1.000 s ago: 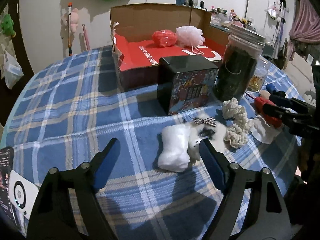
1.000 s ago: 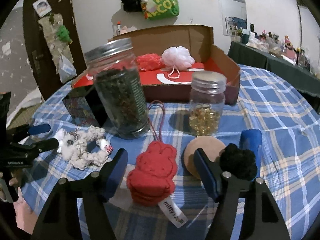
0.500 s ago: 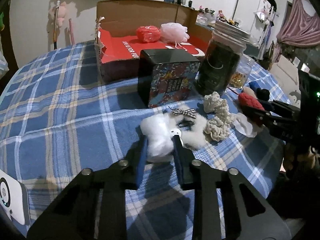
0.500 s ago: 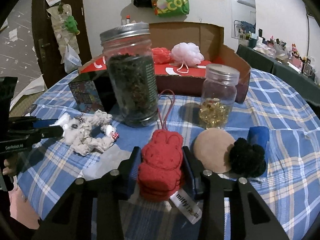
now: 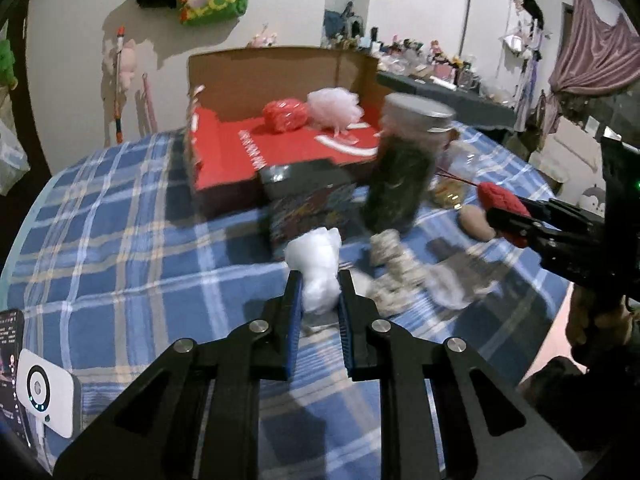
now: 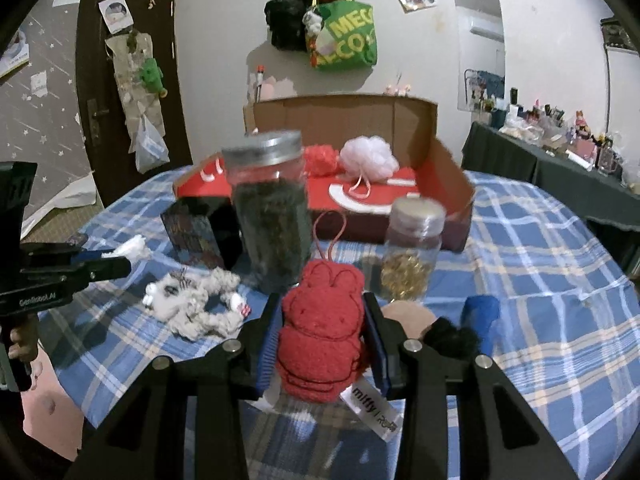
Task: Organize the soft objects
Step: 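Carry the white plush and red knitted bunny over to the cardboard box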
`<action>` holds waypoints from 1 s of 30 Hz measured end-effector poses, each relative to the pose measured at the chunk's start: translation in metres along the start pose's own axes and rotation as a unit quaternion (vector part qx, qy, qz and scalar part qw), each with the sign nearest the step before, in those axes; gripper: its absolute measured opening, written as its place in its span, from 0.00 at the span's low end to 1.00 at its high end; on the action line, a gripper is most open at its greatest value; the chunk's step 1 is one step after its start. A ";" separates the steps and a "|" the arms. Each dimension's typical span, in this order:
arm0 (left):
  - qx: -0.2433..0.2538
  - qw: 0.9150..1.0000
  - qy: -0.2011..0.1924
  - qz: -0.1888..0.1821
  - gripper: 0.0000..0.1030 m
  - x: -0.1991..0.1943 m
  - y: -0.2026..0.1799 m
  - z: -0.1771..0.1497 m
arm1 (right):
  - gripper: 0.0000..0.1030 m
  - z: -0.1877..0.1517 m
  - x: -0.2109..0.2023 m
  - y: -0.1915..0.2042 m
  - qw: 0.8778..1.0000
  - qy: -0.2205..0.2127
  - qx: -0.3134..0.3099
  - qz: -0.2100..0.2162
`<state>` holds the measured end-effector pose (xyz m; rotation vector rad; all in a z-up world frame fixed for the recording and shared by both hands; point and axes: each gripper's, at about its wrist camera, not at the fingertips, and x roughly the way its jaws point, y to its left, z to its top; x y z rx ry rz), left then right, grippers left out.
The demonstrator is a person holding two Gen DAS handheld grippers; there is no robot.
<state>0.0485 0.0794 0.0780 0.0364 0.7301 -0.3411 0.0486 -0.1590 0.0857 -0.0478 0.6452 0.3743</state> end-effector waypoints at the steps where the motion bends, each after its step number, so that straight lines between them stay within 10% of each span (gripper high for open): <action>1: 0.002 1.000 -0.005 -0.001 0.15 -0.002 -0.005 0.002 | 0.40 0.002 -0.003 -0.001 1.000 -0.004 0.000 -0.001; 14: 0.031 0.998 -0.021 -0.042 0.15 0.008 -0.073 0.014 | 0.40 0.006 -0.028 -0.011 0.999 -0.036 -0.011 -0.005; 30: 0.007 1.000 -0.007 -0.012 0.15 0.011 -0.057 0.009 | 0.41 -0.002 -0.027 -0.025 0.999 -0.033 0.002 0.000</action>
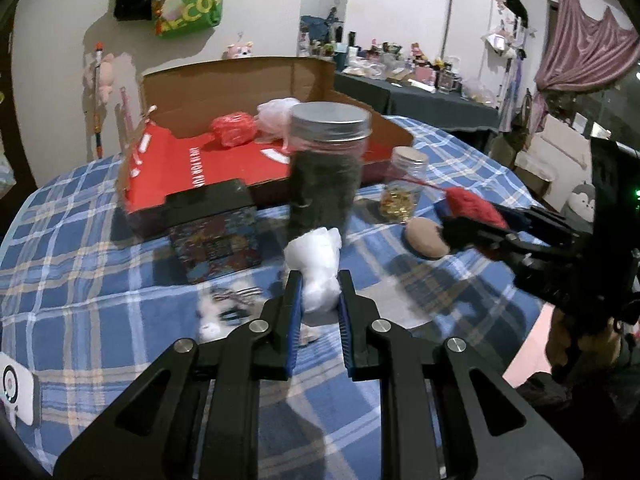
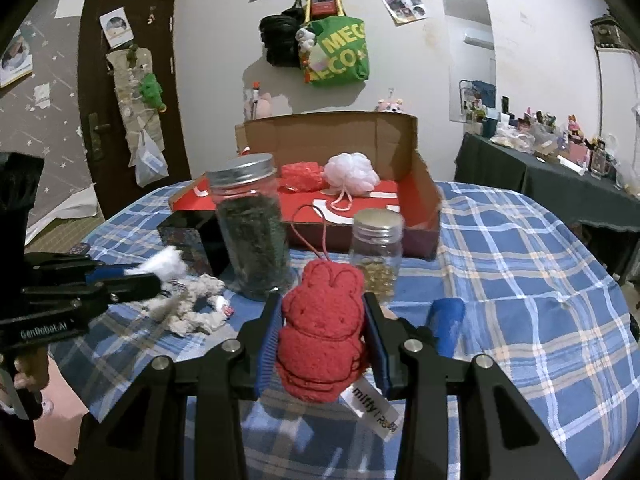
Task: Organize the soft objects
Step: 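Carry the white plush and red knitted bunny over to the cardboard box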
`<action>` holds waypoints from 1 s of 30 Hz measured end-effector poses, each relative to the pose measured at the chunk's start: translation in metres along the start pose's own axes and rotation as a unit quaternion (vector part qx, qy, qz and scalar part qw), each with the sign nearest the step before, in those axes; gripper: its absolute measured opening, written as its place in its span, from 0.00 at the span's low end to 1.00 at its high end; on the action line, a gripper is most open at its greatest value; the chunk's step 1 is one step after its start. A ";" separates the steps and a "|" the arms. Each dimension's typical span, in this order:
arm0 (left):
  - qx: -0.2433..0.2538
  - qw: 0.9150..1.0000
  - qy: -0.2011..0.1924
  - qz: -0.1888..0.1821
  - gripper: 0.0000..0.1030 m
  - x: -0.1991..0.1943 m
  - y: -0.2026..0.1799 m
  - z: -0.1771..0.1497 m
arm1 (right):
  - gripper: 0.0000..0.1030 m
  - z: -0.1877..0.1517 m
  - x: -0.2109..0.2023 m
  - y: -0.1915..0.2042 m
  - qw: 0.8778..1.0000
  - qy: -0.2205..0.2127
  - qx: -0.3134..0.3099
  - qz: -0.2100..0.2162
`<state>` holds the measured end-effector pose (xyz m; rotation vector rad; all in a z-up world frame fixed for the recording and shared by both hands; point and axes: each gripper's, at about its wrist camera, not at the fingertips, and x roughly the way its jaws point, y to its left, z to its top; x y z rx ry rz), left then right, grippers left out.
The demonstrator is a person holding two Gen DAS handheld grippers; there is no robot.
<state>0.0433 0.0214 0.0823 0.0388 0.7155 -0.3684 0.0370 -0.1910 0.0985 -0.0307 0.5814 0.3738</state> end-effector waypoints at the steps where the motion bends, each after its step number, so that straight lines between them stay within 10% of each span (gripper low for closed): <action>1: -0.003 1.000 0.001 0.005 0.15 -0.001 0.004 -0.001 | 0.41 -0.001 0.000 -0.003 1.000 0.000 0.002 -0.002; 30: -0.013 0.999 -0.020 0.028 0.15 0.004 0.062 0.074 | 0.41 0.068 -0.004 -0.057 0.997 -0.061 0.029 -0.039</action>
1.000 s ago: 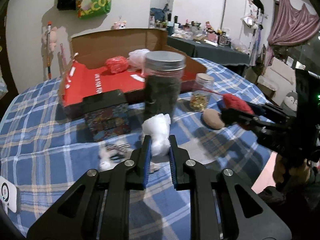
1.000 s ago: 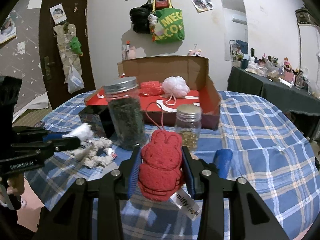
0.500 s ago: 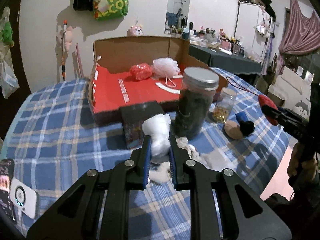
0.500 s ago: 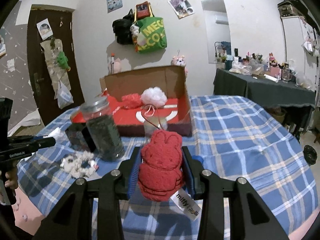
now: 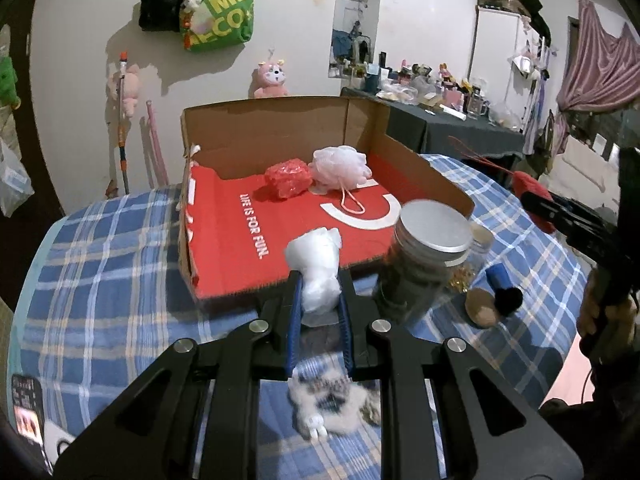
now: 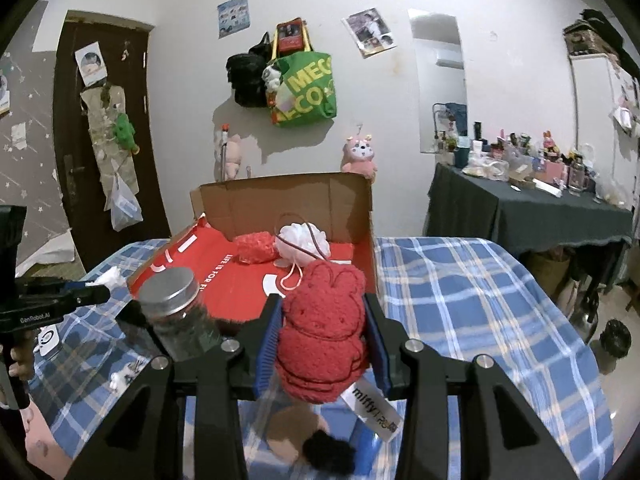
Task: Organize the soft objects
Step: 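Carry the white plush and red knitted bunny over to the cardboard box, then lower the red bunny into the box and open the right tool while the left tool holds the white plush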
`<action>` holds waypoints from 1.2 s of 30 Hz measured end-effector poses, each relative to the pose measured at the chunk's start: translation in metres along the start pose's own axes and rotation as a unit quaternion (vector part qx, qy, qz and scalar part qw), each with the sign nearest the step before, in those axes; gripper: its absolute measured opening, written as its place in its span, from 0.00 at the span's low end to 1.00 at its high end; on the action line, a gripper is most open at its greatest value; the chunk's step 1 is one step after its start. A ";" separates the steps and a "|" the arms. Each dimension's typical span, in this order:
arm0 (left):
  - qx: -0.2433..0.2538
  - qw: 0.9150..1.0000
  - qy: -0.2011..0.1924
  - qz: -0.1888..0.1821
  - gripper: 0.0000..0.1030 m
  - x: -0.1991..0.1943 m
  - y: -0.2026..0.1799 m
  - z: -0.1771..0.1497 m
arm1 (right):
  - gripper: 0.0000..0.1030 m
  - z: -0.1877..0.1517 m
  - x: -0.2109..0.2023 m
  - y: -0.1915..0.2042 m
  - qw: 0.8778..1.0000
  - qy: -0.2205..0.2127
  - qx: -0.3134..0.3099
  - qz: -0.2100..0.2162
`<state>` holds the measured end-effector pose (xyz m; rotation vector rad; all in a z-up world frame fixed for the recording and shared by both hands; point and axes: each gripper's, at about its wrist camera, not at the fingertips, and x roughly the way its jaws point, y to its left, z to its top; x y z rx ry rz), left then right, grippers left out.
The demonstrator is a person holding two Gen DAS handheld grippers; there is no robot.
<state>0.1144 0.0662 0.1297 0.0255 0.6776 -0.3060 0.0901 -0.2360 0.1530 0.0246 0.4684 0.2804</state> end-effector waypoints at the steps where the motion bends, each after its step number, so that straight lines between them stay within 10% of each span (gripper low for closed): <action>1: 0.001 1.000 0.004 -0.001 0.15 0.004 0.001 0.004 | 0.41 0.003 0.004 0.001 1.000 0.002 -0.003 0.001; 13: 0.026 0.997 0.078 0.007 0.15 0.073 0.021 0.045 | 0.42 0.045 0.106 0.013 0.991 0.102 -0.079 0.029; 23: 0.038 0.986 0.158 0.035 0.15 0.135 0.040 0.051 | 0.42 0.046 0.202 0.007 0.961 0.244 -0.127 0.028; 36: 0.040 0.976 0.207 0.050 0.15 0.164 0.052 0.043 | 0.43 0.032 0.239 0.016 0.931 0.314 -0.186 0.006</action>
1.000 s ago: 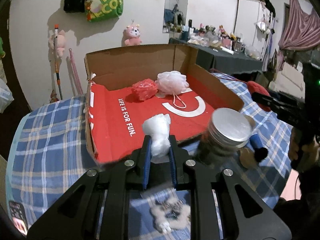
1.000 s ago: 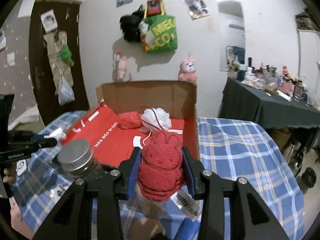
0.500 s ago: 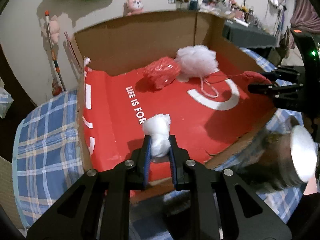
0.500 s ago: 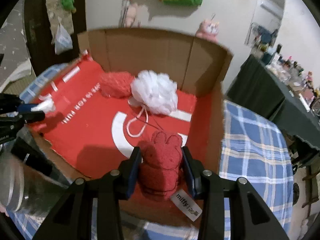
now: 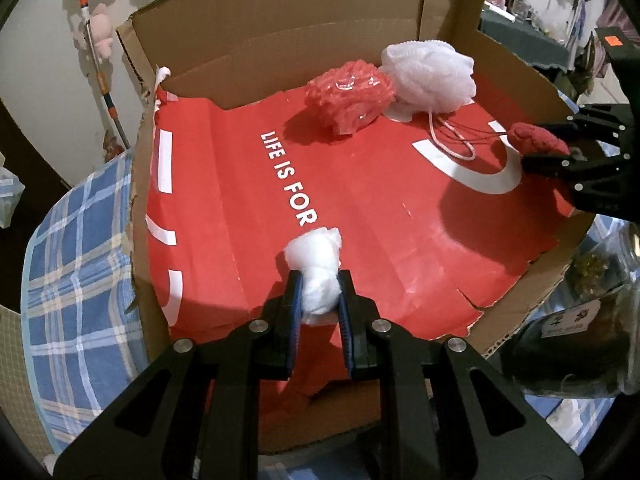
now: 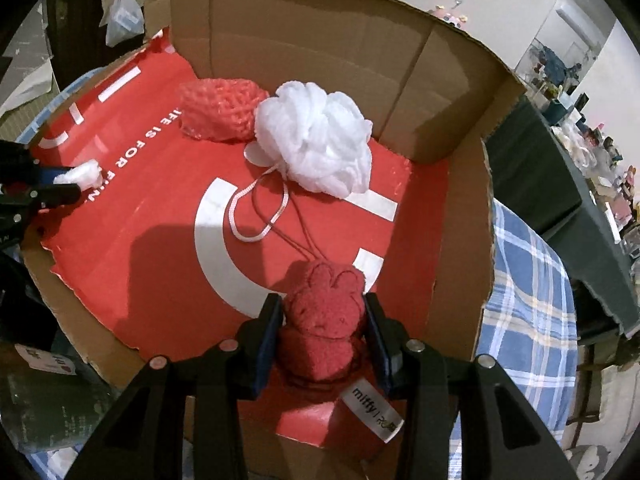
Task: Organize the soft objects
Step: 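Lower the red bunny into the box and open the right tool while the left tool holds the white plush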
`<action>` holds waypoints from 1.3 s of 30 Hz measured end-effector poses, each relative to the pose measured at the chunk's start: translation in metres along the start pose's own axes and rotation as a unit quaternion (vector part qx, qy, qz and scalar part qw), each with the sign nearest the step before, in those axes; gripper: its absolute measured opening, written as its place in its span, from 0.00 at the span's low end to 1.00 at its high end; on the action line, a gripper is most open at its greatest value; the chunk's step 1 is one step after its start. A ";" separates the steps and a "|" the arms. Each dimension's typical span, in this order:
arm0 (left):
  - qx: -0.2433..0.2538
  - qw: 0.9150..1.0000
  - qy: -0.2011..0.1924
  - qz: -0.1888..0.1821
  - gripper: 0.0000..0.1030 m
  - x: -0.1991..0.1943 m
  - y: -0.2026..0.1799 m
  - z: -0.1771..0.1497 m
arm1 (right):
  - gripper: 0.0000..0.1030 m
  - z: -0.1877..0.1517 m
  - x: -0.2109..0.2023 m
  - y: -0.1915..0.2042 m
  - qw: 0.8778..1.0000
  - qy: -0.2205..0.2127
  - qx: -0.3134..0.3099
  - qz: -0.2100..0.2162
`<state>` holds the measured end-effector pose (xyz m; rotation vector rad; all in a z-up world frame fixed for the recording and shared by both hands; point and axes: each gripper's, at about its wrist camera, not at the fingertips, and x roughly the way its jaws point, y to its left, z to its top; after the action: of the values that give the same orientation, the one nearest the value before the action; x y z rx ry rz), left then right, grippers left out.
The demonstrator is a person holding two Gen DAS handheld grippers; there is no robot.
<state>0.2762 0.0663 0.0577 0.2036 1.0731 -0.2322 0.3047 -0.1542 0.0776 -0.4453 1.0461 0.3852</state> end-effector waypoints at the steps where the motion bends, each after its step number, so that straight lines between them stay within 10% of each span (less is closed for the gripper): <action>1: 0.003 1.000 0.001 0.003 0.15 0.001 -0.001 0.000 | 0.43 0.000 0.000 0.001 1.000 0.001 -0.002 -0.002; 39: -0.013 0.999 0.005 -0.031 0.28 0.016 0.008 0.004 | 0.57 -0.004 0.011 0.016 0.997 0.014 -0.062 -0.049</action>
<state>0.2889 0.0710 0.0461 0.1494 1.0933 -0.2731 0.2989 -0.1416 0.0634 -0.6128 1.0273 0.3582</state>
